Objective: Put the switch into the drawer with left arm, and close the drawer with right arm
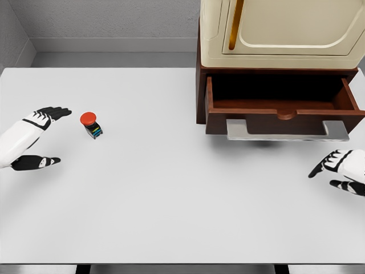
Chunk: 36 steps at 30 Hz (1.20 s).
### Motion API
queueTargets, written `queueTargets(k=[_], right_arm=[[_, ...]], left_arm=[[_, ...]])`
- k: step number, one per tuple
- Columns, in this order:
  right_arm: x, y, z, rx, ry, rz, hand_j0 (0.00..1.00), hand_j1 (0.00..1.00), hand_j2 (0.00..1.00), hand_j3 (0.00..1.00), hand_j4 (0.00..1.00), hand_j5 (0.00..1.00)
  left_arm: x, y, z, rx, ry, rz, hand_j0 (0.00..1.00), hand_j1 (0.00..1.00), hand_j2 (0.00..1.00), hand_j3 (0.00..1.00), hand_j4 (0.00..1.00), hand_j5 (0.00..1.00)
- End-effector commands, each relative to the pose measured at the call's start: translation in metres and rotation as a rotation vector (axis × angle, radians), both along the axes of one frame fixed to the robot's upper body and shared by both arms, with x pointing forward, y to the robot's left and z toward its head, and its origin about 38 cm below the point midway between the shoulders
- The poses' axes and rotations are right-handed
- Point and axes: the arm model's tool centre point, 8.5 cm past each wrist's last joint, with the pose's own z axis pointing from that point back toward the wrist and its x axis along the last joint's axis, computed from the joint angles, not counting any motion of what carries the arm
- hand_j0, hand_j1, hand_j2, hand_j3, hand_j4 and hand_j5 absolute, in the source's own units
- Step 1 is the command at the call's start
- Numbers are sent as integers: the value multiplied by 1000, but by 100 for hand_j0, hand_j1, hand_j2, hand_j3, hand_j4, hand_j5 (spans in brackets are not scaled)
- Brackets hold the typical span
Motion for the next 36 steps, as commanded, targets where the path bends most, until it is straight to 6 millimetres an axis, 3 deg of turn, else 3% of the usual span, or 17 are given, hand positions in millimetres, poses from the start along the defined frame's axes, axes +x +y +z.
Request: queueTargets(k=[1, 4, 7, 11, 14, 19, 22, 27, 36], right_arm=[[-1, 5, 2, 12, -6, 14, 56, 56, 56, 56, 56, 56], [-1, 6, 3, 5, -4, 17, 56, 56, 56, 56, 56, 56], [0, 5, 3, 5, -5, 15, 58, 58, 58, 58, 58, 58], [0, 5, 3, 2, -4, 16, 59, 59, 59, 59, 59, 59], [0, 4, 3, -2, -5, 15, 61, 61, 61, 61, 61, 61], [1, 4, 5, -6, -6, 19, 61, 61, 61, 61, 61, 61], [1, 4, 6, -6, -6, 19, 61, 61, 61, 61, 61, 61], [1, 4, 6, -9, -8, 20, 62, 62, 62, 62, 62, 62], [1, 4, 7, -10, -9, 22, 63, 63, 63, 63, 63, 63]], left_arm=[[0, -1, 0, -15, -2, 2, 100, 100, 100, 100, 100, 100], [-1, -4, 2, -30, -5, -10, 100, 100, 100, 100, 100, 100], [0, -5, 15, -195, -30, -30, 100, 100, 100, 100, 100, 100], [11, -41, 29, -337, -45, -156, 100, 100, 100, 100, 100, 100], [35, -67, 39, -335, -31, -208, 100, 100, 100, 100, 100, 100], [48, -67, 17, -399, 215, -93, 100, 100, 100, 100, 100, 100], [55, -50, 14, -656, 292, -76, 100, 100, 100, 100, 100, 100], [71, -31, -5, -748, 393, 29, 100, 100, 100, 100, 100, 100], [79, -53, -56, -800, 526, 81, 100, 100, 100, 100, 100, 100]])
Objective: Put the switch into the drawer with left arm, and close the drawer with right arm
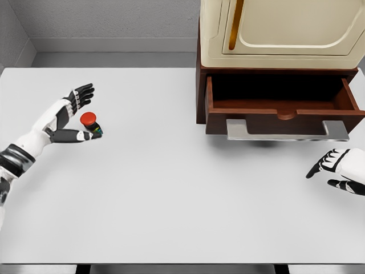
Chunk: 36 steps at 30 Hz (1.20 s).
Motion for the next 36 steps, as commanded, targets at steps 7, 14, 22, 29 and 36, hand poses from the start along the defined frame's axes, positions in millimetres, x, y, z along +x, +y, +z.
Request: queueTargets(k=[7, 14, 22, 29, 36], right_arm=[[1, 0, 2, 1, -1, 0, 64, 64, 64, 64, 64, 64], [1, 0, 3, -4, 1, 2, 63, 63, 63, 63, 63, 63], [2, -1, 5, -16, 0, 7, 64, 64, 64, 64, 64, 64], [3, -1, 7, -13, -3, 5, 65, 65, 65, 65, 65, 65], [5, -2, 11, -8, -15, 1, 66, 66, 66, 66, 66, 66]], left_arm=[[6, 3, -38, -21, 94, 54, 100, 100, 100, 100, 100, 100], [14, 16, -33, -21, 85, 93, 100, 100, 100, 100, 100, 100], [13, 21, -43, 41, 98, 103, 92, 92, 92, 92, 92, 92], [10, 13, -42, 100, 22, 81, 90, 90, 90, 90, 90, 90], [8, 14, -44, 116, 1, 79, 78, 78, 78, 78, 78, 78]])
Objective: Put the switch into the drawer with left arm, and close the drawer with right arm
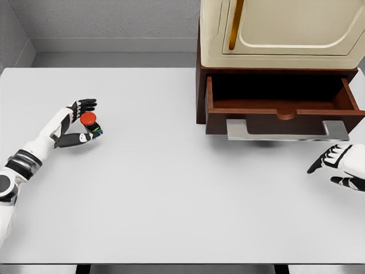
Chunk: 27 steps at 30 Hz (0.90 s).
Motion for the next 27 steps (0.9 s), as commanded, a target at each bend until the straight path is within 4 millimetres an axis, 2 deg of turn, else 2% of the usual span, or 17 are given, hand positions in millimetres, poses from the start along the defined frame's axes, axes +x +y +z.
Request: queueTargets(k=[1, 6, 11, 13, 14, 17, 21, 24, 27], right_arm=[[1, 0, 1, 4, -1, -2, 66, 66, 66, 66, 66, 66], [1, 0, 2, 4, -2, -2, 68, 68, 68, 68, 68, 68], [1, 0, 1, 4, -1, -2, 68, 68, 68, 68, 68, 68], [1, 0, 1, 4, -1, -2, 68, 68, 68, 68, 68, 68], [1, 0, 1, 4, -1, -2, 68, 68, 68, 68, 68, 68], [1, 0, 2, 2, -1, -1, 68, 68, 68, 68, 68, 68], [1, 0, 2, 3, -2, -1, 68, 68, 68, 68, 68, 68], [1, 0, 2, 2, -1, -1, 67, 67, 67, 67, 67, 67], [1, 0, 2, 3, -2, -1, 67, 67, 67, 67, 67, 67]], left_arm=[[0, 3, -1, 1, -2, 7, 78, 78, 78, 78, 78, 78], [-1, 8, -10, 13, 25, 22, 78, 78, 78, 78, 78, 78], [-1, 7, -11, 24, 26, 21, 78, 78, 78, 78, 78, 78], [-1, 6, -11, 25, 24, 20, 68, 68, 68, 68, 68, 68], [-1, 6, -11, 25, 24, 20, 67, 67, 67, 67, 67, 67], [-1, 1, -11, 13, 20, 14, 55, 55, 55, 55, 55, 55], [-1, 0, -10, 13, 16, 12, 49, 49, 49, 49, 49, 49], [0, 0, -8, 10, 9, 13, 49, 49, 49, 49, 49, 49], [2, -2, 5, 7, -27, 6, 49, 49, 49, 49, 49, 49]])
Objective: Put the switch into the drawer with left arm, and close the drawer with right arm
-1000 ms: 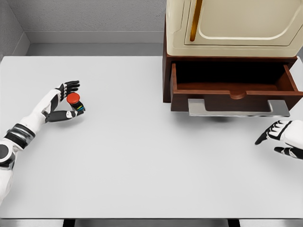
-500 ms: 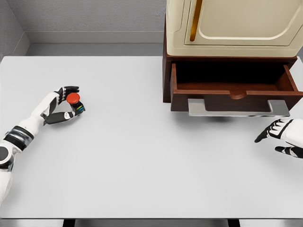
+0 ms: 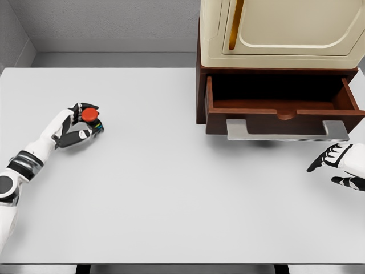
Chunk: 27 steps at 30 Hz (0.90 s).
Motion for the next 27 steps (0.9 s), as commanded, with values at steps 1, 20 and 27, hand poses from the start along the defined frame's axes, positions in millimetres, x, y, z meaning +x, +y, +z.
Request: queueTargets(k=[1, 20, 27], right_arm=[[0, 0, 1, 3, 0, -1, 67, 67, 67, 67, 67, 67], [1, -1, 1, 1, 0, -2, 67, 67, 67, 67, 67, 67], [1, -1, 2, -6, 0, 1, 68, 68, 68, 68, 68, 68]], left_arm=[[2, -1, 11, -9, -30, -2, 48, 48, 48, 48, 48, 48], [1, -44, 80, 67, -242, -130, 40, 40, 40, 40, 40, 40], [-4, -63, 106, 179, -340, -174, 36, 36, 36, 36, 36, 36]])
